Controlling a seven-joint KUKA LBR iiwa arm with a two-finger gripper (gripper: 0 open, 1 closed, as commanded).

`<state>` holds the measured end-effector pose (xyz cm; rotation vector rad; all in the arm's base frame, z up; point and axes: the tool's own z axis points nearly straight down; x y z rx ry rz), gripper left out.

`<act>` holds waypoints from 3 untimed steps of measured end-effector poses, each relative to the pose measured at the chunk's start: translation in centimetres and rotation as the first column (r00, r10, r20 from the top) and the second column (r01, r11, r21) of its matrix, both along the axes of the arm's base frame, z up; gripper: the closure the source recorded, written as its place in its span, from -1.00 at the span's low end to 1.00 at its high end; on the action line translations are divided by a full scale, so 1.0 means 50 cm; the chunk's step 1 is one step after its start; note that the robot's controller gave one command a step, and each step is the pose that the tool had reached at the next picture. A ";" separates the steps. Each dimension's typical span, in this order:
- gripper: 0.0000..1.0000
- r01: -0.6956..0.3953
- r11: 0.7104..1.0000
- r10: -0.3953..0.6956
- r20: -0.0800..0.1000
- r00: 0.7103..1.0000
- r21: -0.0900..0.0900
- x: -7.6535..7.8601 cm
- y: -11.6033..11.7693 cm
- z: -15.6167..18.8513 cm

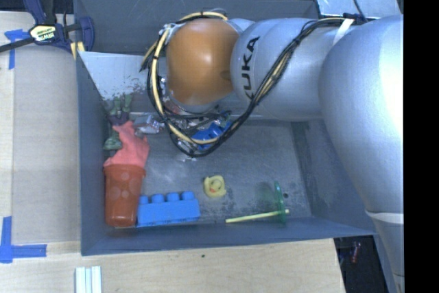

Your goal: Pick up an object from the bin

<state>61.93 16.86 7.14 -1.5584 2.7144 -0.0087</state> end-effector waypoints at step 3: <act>1.00 0.085 0.996 -0.085 0.004 0.996 0.003 -0.032 0.020 0.143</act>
Offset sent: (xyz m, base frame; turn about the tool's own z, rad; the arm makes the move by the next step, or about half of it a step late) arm 0.0000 0.0000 0.0000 0.0000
